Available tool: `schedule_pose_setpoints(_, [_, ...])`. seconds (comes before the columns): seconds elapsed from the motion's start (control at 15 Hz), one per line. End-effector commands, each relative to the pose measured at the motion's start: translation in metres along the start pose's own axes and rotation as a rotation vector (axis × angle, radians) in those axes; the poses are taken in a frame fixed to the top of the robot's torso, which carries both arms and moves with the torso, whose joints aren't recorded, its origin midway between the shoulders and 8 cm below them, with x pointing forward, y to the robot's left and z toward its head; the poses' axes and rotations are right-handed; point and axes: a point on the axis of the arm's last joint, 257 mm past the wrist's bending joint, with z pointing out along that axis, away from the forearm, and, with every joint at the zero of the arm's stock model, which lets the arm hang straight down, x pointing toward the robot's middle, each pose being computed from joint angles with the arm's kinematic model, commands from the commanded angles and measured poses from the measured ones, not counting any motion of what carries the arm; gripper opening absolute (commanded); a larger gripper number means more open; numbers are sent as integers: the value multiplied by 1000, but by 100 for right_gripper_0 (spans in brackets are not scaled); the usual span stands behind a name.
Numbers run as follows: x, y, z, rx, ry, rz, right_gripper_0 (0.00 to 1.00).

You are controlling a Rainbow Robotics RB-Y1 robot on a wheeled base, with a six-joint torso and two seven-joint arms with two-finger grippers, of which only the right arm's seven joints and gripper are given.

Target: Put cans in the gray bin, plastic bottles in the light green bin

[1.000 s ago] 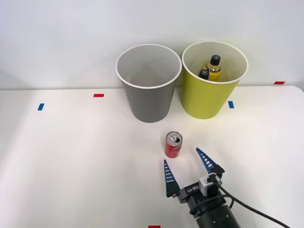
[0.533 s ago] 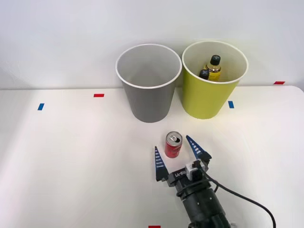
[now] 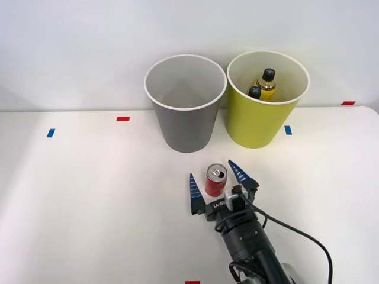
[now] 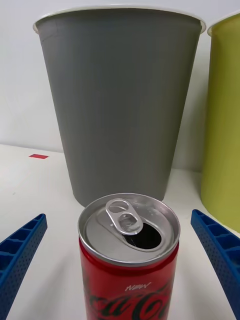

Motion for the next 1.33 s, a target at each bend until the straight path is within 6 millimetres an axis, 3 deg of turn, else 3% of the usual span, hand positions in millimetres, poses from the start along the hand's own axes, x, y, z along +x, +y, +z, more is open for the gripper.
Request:
schedule_pose_setpoints(0.07, [1, 1, 2, 0, 8, -3, 100])
schedule_pose_setpoints(0.67, [8, -2, 3, 6, 35, -17, 100])
schedule_pose_setpoints(0.73, [7, -2, 3, 6, 33, -24, 82])
schedule_pose_setpoints(0.87, [8, -2, 3, 6, 36, -32, 16])
schedule_pose_setpoints(0.93, [8, -2, 3, 6, 36, -35, 12])
schedule_pose_setpoints(1.33, [5, -2, 4, 16, 30, -23, 10])
